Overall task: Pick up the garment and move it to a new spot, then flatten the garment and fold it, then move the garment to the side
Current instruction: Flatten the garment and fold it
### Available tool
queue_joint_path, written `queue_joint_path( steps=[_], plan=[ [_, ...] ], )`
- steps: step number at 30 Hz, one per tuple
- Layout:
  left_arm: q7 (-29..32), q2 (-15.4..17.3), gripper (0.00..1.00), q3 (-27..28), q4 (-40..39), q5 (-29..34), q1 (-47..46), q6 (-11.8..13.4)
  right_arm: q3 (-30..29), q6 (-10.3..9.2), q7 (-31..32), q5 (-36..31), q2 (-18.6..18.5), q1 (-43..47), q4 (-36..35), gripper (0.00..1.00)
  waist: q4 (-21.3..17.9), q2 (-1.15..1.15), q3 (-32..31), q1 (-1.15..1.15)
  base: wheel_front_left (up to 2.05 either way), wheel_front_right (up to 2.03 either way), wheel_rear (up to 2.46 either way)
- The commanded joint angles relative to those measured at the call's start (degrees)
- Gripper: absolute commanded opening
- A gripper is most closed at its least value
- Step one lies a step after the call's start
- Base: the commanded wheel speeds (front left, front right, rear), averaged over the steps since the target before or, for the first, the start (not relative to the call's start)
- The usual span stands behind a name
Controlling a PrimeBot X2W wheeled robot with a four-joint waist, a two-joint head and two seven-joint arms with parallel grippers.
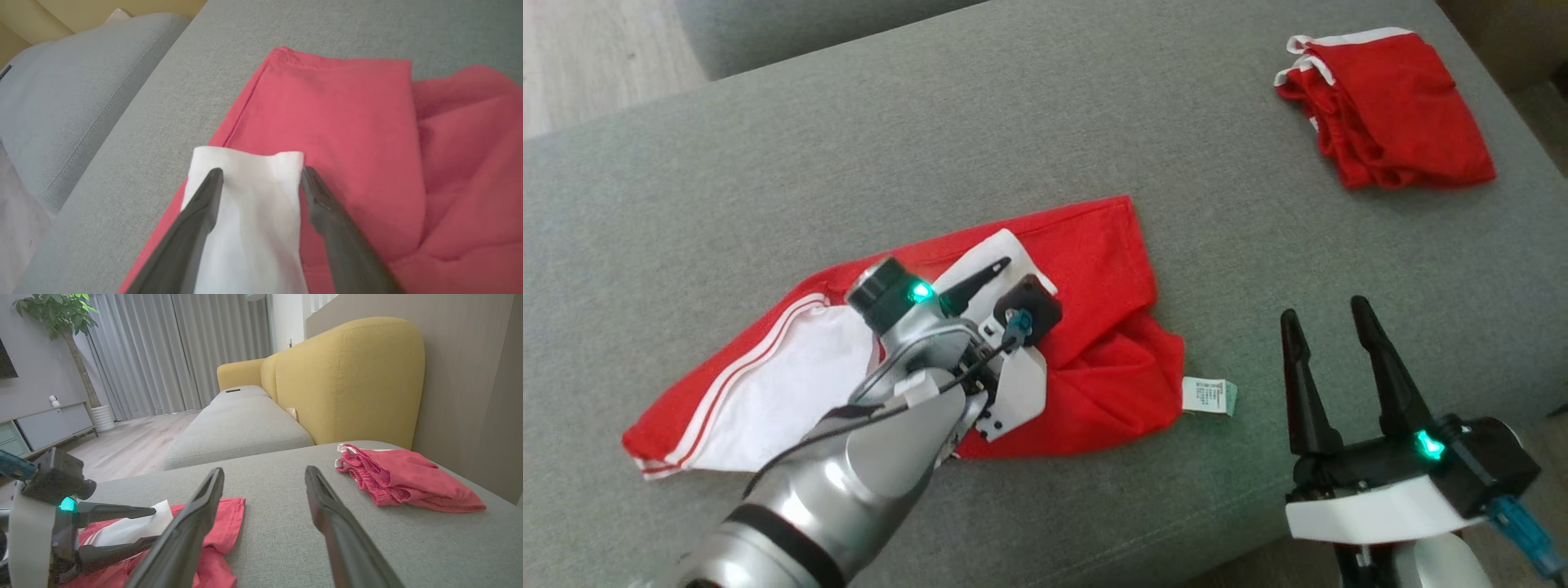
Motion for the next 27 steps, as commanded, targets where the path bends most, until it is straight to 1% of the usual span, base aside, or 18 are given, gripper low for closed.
queue_joint_path(
  steps=[1, 4, 9, 10, 11, 12, 14, 15, 21, 25, 27],
  plan=[
    [-0.2, 0.2, 1.0, 1.1, -0.5, -0.1, -3.2, 0.4, 1.6, 0.39, -0.3, 0.4, -0.4, -2.3, -1.6, 1.0, -0.3, 0.0, 0.2, 0.0, 0.0, 0.0, 0.0],
    [-0.1, -0.4, 1.0, 0.9, 2.2, -0.9, -4.1, -0.3, 1.7, 0.39, -0.3, 0.5, -0.4, -2.7, -1.6, 1.0, -0.8, 0.0, 0.6, 0.0, 0.0, 0.0, 0.0],
    [-0.5, -1.0, 1.0, 0.2, 4.2, -1.8, -4.9, -1.3, 1.2, 0.39, -0.3, 0.6, -0.4, -2.6, -1.8, 1.0, -0.9, 0.0, 0.9, 0.0, 0.0, 0.0, 0.0],
    [-0.4, -1.1, 0.96, -0.1, 4.6, -1.9, -5.0, -1.5, 1.1, 0.39, -0.3, 0.6, -0.4, -2.6, -1.7, 1.0, -0.9, 0.0, 0.9, 0.0, 0.0, 0.0, 0.0],
    [-0.5, -1.2, 0.85, -0.2, 5.0, -2.0, -5.1, -1.6, 1.2, 0.39, -0.3, 0.5, -0.4, -2.6, -1.7, 1.0, -0.9, 0.0, 0.9, 0.0, 0.0, 0.0, 0.0],
    [-0.8, -1.3, 0.71, -0.4, 5.3, -2.1, -5.3, -1.7, 1.2, 0.39, -0.3, 0.5, -0.4, -2.7, -1.7, 1.0, -0.8, 0.0, 0.9, 0.0, 0.0, 0.0, 0.0],
    [-1.6, -1.4, 0.17, -0.7, 5.9, -2.3, -5.5, -1.7, 1.3, 0.39, -0.3, 0.6, -0.4, -2.8, -1.6, 1.0, -0.8, 0.0, 0.8, 0.0, 0.0, 0.0, 0.0],
    [-2.1, -1.4, 0.0, -0.8, 6.2, -2.4, -5.7, -1.7, 1.4, 0.39, -0.3, 0.6, -0.4, -2.8, -1.6, 1.0, -0.7, 0.0, 0.7, 0.0, 0.0, 0.0, 0.0],
    [-6.1, -1.7, 0.0, 0.2, 5.8, -4.9, -6.1, -1.9, 0.6, 0.39, -0.3, 0.3, -0.4, -2.3, -1.7, 1.0, 0.9, 0.0, -0.3, 0.0, 0.0, 0.0, 0.0],
    [-10.0, -1.6, 0.0, 3.2, 2.5, -8.7, -5.6, -2.1, 0.3, 0.39, -0.3, 0.2, -0.4, -1.5, -1.7, 1.0, 3.1, 0.0, -1.5, 0.0, 0.0, 0.0, 0.0],
    [-11.5, -0.5, 0.0, 5.2, 0.1, -10.6, -5.2, -2.2, 0.2, 0.39, -0.3, 0.2, -0.4, -1.1, -1.5, 1.0, 4.5, 0.0, -2.3, 0.0, 0.0, 0.0, 0.0]
  ],
)
